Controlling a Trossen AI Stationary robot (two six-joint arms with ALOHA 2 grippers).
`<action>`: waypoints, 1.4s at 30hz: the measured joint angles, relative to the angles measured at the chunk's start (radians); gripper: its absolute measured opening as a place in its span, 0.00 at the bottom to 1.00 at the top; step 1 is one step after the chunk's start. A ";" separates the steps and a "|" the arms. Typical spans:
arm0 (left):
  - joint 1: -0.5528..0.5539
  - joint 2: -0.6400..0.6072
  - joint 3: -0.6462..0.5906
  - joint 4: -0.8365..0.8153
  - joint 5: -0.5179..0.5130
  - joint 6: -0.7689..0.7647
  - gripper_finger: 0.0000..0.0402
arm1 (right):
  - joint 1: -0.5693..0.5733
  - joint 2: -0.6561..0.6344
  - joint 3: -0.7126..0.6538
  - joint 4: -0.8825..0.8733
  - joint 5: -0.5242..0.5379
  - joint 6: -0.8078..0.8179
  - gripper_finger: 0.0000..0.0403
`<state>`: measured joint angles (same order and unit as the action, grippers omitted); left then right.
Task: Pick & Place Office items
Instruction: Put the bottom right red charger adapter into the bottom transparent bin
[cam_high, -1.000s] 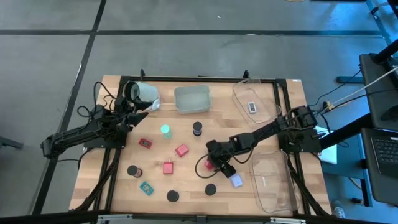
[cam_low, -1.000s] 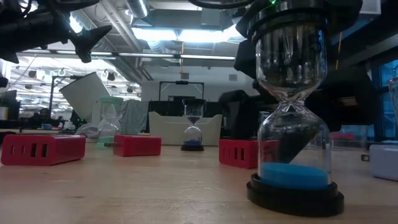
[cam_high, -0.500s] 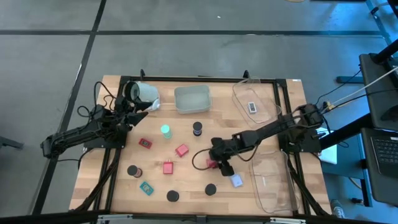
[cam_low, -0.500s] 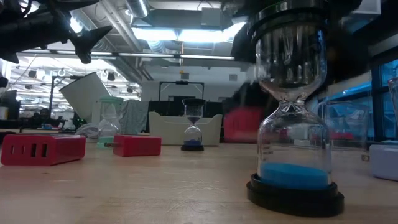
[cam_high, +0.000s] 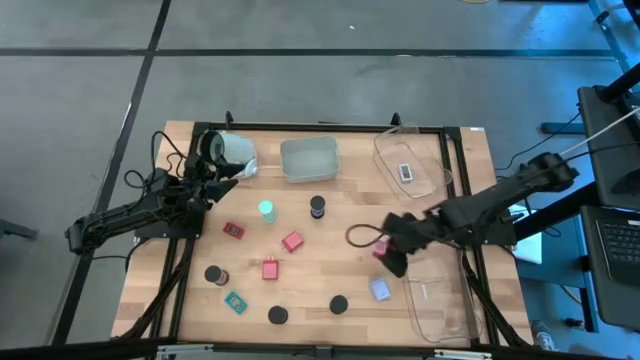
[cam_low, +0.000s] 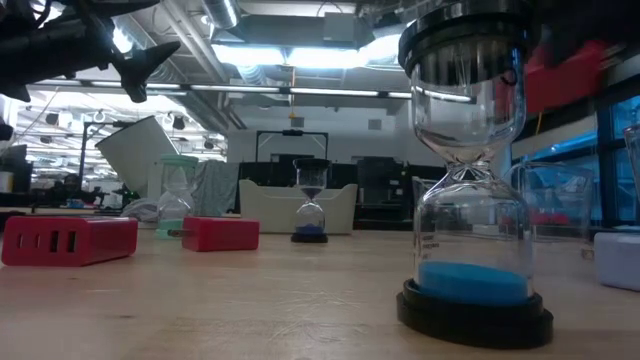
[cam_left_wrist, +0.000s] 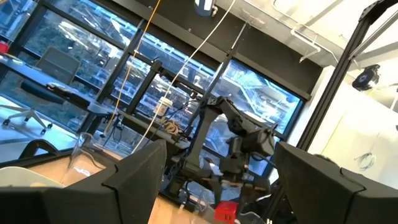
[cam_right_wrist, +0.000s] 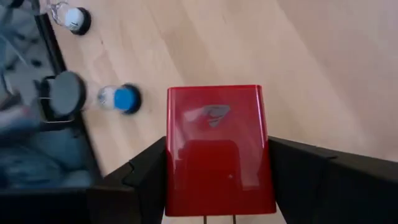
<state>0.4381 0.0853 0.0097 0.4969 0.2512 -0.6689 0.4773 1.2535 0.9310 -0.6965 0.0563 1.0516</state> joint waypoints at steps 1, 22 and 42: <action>0.000 0.000 0.000 0.000 0.000 0.000 0.74 | 0.030 -0.021 0.000 -0.028 -0.001 0.069 0.53; 0.000 0.000 0.000 -0.008 0.000 0.013 0.74 | 0.381 0.115 0.000 -0.388 -0.206 0.729 0.53; 0.000 0.000 0.000 -0.033 0.000 0.009 0.74 | 0.345 0.262 -0.138 -0.249 -0.221 0.672 0.53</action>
<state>0.4383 0.0853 0.0097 0.4642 0.2512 -0.6601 0.8221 1.5154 0.7929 -0.9455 -0.1643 1.7232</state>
